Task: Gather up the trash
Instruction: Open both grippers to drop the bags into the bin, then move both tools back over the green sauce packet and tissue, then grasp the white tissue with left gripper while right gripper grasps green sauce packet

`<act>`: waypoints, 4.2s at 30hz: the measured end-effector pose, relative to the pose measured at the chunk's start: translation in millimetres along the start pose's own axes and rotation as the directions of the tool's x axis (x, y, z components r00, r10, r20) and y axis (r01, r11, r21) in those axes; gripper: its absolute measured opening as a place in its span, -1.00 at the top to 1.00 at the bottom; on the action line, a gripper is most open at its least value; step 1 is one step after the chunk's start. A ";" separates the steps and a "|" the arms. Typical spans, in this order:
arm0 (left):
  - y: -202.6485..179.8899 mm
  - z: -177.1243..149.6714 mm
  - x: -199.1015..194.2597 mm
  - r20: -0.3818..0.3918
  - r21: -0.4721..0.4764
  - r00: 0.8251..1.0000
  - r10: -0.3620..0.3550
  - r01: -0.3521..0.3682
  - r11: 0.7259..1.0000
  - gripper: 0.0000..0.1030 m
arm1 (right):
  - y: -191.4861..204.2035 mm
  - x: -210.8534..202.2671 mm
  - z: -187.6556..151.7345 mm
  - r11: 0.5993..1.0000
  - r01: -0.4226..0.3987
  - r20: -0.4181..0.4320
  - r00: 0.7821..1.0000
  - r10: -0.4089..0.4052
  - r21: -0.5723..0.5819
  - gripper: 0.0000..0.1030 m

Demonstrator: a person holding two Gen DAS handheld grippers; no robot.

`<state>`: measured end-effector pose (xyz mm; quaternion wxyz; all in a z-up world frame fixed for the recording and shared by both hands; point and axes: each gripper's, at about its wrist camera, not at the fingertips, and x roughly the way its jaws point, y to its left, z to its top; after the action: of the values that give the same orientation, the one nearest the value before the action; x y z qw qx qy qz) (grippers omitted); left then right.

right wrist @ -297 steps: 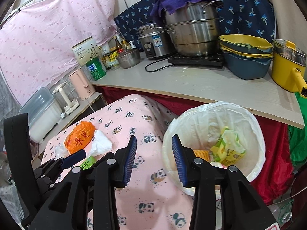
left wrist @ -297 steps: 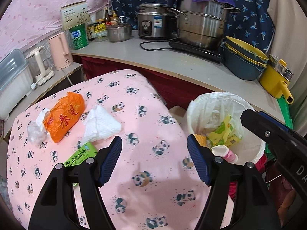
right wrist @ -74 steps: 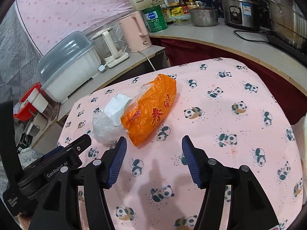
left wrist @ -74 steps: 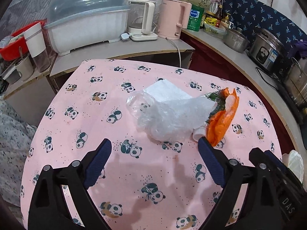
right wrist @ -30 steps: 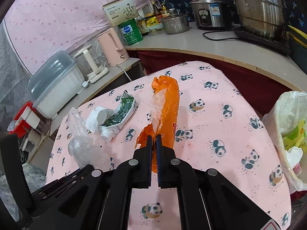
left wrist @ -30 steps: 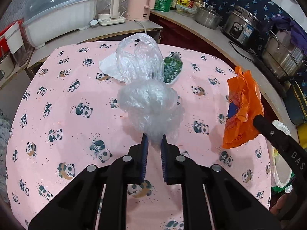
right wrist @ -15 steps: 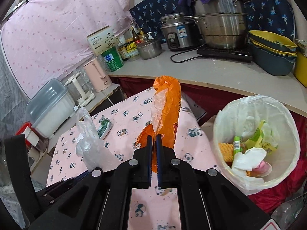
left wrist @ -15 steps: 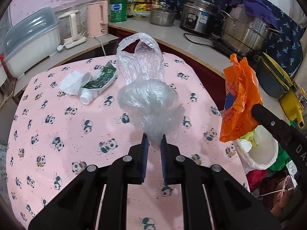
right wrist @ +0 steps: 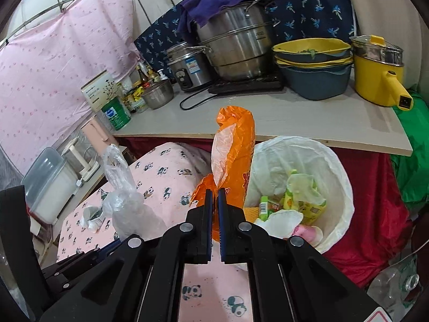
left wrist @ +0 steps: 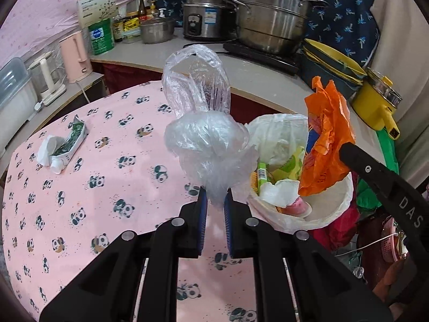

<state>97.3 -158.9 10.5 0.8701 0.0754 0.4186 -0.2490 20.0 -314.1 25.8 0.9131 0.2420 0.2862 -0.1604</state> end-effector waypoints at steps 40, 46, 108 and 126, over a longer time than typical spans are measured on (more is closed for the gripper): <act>-71.7 13.4 55.1 -0.046 0.130 0.999 -0.020 0.026 0.991 -0.13 | -69.5 23.1 9.5 0.991 0.060 -0.004 0.998 -0.060 0.121 0.29; -50.1 14.1 45.0 -0.029 0.088 1.000 -0.003 0.006 0.996 -0.17 | -51.7 20.0 8.7 0.994 0.046 -0.001 0.999 -0.046 0.095 0.23; 332.0 10.8 55.0 -0.070 -0.334 0.954 0.290 -0.296 0.895 -0.30 | 283.7 196.9 -76.6 0.917 -0.271 -0.328 0.929 0.170 -0.293 0.21; 372.2 35.8 104.6 -0.093 -0.336 0.980 0.176 -0.197 0.921 0.96 | 341.4 303.0 -59.9 0.880 -0.325 -0.389 0.903 0.180 -0.346 0.19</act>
<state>361.8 111.9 -75.6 0.8764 -0.0304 0.4729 -0.0857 378.4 -45.1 -79.5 0.8917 0.1087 0.4339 0.0694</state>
